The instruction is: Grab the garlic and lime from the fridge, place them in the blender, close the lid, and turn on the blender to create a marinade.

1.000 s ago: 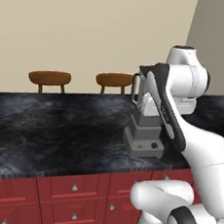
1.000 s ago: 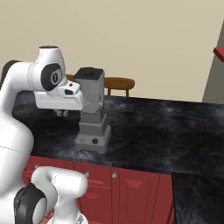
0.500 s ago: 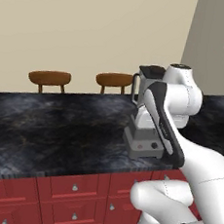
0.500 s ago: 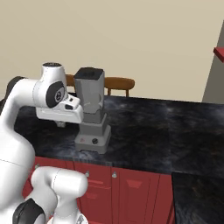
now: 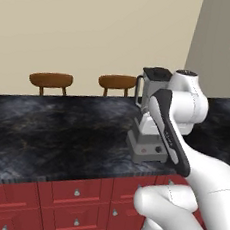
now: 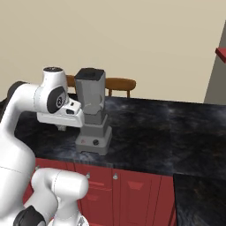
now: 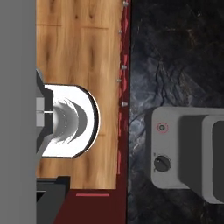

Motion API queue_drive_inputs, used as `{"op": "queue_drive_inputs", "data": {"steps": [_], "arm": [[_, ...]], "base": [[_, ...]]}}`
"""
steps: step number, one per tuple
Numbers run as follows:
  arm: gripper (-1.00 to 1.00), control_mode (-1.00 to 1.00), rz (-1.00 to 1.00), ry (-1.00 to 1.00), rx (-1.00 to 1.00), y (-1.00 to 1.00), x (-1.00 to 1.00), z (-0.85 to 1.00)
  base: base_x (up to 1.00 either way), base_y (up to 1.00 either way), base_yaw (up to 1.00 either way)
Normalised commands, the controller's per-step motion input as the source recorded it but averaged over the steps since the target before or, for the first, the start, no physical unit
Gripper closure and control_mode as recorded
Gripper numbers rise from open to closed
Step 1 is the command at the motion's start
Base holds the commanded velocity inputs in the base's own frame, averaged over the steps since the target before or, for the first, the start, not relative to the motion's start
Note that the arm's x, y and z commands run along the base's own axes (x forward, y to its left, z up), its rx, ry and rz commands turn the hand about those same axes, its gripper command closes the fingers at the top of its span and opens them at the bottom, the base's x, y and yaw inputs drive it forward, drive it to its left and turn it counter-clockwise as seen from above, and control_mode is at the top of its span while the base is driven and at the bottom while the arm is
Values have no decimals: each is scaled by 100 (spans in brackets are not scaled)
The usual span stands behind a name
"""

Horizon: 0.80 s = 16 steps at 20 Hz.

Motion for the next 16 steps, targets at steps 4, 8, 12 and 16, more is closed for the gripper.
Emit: {"op": "queue_drive_inputs", "data": {"steps": [4,8,12,16], "arm": [[100,-100,0,0,0,-1,6,-18],[100,-100,0,0,0,0,21,-37],[100,-100,-1,0,0,0,41,-44],[100,-100,-2,-8,0,-2,28,-42]], "base": [[0,0,0],[0,0,0],[0,0,0],[0,0,0]]}}
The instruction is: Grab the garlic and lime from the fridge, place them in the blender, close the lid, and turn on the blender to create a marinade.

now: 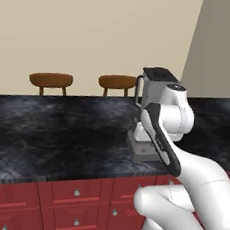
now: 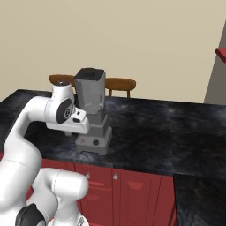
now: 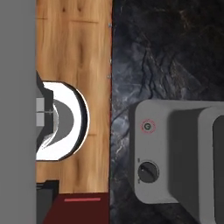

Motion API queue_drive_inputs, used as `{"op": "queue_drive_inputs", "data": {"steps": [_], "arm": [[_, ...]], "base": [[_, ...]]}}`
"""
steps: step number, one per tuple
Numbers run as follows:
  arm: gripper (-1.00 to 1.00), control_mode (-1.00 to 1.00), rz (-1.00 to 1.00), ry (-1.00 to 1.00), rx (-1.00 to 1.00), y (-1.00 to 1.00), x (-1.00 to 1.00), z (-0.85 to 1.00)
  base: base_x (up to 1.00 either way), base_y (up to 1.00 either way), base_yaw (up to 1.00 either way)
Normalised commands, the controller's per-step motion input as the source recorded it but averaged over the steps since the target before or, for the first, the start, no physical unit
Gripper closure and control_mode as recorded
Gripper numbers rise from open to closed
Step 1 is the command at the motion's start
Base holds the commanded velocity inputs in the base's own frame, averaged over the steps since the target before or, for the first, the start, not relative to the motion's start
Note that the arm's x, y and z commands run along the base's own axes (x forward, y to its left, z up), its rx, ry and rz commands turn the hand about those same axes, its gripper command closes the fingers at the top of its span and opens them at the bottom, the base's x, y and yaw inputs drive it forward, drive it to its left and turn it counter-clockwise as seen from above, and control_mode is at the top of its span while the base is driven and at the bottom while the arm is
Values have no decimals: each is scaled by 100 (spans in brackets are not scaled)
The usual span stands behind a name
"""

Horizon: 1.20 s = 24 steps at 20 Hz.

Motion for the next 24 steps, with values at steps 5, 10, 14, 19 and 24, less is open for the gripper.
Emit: {"op": "queue_drive_inputs", "data": {"steps": [5,10,14,19,24], "arm": [[100,-100,-2,-12,0,-16,14,-49],[100,-100,-2,-9,0,-7,34,-42],[100,-100,0,-4,0,0,29,-30],[100,-100,-2,-3,0,0,27,-24],[100,-100,-1,-1,0,0,20,-18]], "base": [[0,0,0],[0,0,0],[0,0,0],[0,0,0],[0,0,0]]}}
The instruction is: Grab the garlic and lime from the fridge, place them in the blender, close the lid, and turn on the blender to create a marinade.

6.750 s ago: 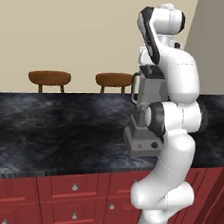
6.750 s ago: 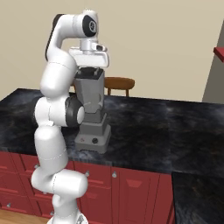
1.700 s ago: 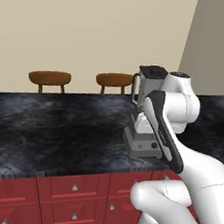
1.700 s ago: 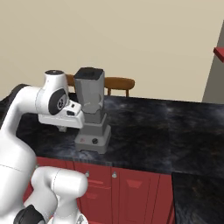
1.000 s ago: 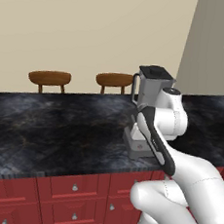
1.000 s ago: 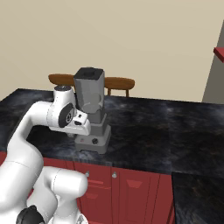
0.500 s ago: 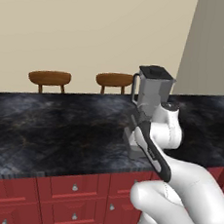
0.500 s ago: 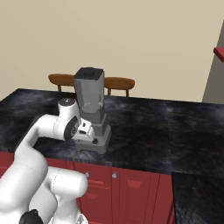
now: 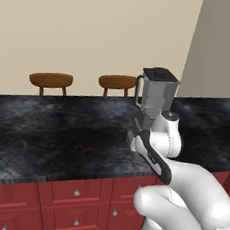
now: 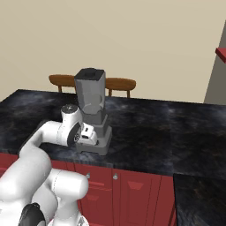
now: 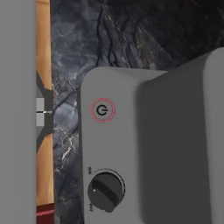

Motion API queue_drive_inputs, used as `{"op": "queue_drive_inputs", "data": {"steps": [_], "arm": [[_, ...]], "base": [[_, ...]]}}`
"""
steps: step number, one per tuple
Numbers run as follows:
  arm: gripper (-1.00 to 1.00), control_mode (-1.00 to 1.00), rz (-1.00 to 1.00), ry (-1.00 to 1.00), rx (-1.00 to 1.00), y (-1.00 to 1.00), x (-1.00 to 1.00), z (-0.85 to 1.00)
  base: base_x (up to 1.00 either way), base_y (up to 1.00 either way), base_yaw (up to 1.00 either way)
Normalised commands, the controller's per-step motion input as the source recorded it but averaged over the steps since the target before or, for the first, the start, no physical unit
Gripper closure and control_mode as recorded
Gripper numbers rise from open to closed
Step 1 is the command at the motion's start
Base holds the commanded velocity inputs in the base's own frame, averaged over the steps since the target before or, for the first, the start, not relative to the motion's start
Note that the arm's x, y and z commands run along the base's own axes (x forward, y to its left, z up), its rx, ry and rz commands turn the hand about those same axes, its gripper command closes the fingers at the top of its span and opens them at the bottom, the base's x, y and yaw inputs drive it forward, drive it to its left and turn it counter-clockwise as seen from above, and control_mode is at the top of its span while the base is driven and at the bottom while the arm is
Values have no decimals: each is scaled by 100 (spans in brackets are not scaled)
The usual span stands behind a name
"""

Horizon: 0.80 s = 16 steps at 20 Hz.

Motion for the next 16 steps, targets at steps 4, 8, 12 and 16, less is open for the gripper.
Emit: {"op": "queue_drive_inputs", "data": {"steps": [4,8,12,16], "arm": [[100,-100,-2,-1,0,0,26,-14],[100,-100,-1,0,0,0,26,-13],[100,-100,-1,0,0,0,23,-13],[100,-100,0,0,0,0,13,-19]], "base": [[0,0,0],[0,0,0],[0,0,0],[0,0,0]]}}
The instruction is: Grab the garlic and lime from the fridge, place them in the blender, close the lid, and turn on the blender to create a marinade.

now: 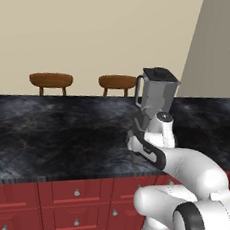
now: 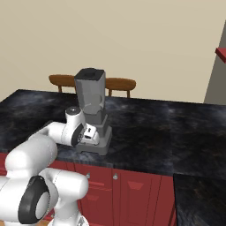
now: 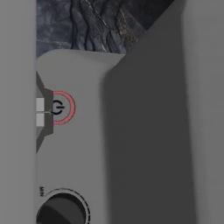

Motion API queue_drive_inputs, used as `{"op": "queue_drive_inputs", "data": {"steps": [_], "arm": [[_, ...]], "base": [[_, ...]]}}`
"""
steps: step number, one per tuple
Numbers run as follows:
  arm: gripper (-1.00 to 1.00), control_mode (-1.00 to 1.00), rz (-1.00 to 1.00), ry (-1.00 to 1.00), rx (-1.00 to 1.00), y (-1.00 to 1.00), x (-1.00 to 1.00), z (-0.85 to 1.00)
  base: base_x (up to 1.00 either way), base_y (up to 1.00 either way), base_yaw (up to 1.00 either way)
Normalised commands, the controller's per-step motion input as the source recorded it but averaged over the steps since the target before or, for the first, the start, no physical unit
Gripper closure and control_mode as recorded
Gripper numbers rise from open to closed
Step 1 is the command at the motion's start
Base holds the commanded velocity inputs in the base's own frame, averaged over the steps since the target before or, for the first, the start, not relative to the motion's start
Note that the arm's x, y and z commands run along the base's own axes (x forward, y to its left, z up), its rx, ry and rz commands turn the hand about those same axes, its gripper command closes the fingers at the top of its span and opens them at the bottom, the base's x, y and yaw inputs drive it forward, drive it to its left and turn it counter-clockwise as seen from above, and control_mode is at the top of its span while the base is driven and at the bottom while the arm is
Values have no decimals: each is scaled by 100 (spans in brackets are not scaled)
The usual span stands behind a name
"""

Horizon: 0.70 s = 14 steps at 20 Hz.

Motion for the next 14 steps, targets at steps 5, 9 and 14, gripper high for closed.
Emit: {"op": "queue_drive_inputs", "data": {"steps": [5,9,14], "arm": [[100,-100,0,0,0,0,5,-23],[100,-100,0,-1,0,0,9,-22],[100,-100,0,-3,0,6,1,-22]], "base": [[0,0,0],[0,0,0],[0,0,0]]}}
